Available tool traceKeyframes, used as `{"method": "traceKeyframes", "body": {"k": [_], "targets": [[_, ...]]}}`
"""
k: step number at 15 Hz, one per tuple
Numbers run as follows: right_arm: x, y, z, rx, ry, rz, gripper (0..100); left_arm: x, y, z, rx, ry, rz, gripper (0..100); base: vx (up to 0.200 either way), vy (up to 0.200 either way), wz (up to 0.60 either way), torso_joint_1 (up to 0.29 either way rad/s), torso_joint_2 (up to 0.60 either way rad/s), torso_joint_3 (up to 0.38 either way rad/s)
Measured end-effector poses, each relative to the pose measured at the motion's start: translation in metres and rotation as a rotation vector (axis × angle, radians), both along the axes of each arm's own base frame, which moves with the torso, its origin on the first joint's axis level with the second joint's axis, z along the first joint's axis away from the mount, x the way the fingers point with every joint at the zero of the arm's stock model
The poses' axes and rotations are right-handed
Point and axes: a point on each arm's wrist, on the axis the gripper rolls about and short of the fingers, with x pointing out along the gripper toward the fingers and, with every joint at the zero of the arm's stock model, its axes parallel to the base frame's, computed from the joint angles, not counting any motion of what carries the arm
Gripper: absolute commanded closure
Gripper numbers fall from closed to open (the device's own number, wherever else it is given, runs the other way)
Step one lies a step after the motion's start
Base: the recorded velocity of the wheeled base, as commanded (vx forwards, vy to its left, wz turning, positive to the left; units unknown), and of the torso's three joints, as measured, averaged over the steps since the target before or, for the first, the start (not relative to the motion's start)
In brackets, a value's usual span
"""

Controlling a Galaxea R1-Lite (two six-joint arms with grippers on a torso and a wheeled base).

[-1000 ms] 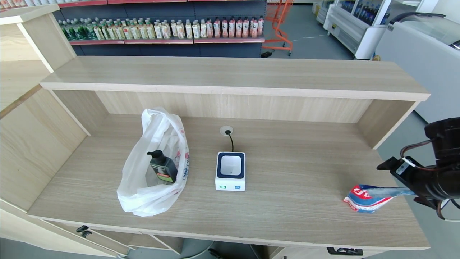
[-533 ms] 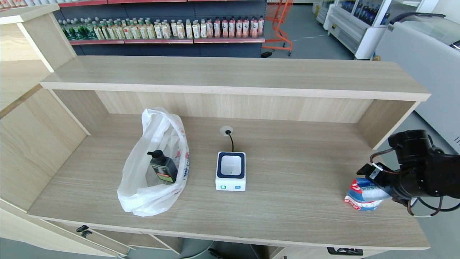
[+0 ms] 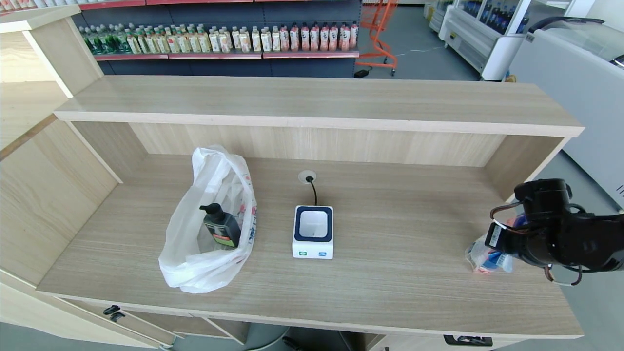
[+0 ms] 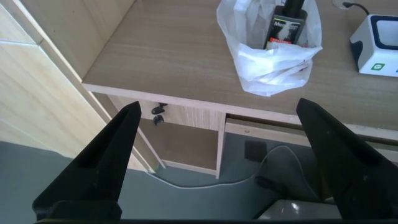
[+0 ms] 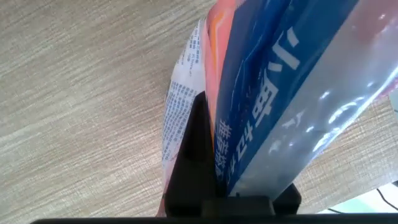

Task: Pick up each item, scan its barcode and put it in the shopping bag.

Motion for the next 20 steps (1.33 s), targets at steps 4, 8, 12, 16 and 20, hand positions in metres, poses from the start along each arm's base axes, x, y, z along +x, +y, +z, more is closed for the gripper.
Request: {"method": "traceKeyframes", "body": {"k": [4,8,12,16,20], "targets": [[-0.013,0.013,0.024,0.042,-0.083,0.304,100,0.0,0.0,0.0,0.0,0.0,0.0,0,0.0,0.0,0.0,0.0,0.0,0.0],[-0.045,0.036,0.069,0.292,-0.261,0.852,100,0.0,0.0,0.0,0.0,0.0,0.0,0,0.0,0.0,0.0,0.0,0.0,0.0],[-0.08,0.059,0.103,0.495,-0.339,1.243,100,0.0,0.0,0.0,0.0,0.0,0.0,0,0.0,0.0,0.0,0.0,0.0,0.0],[-0.11,0.096,0.135,0.715,-0.279,1.333,100,0.0,0.0,0.0,0.0,0.0,0.0,0,0.0,0.0,0.0,0.0,0.0,0.0],[-0.126,0.107,0.146,0.754,-0.274,1.396,100,0.0,0.0,0.0,0.0,0.0,0.0,0,0.0,0.0,0.0,0.0,0.0,0.0]]}}
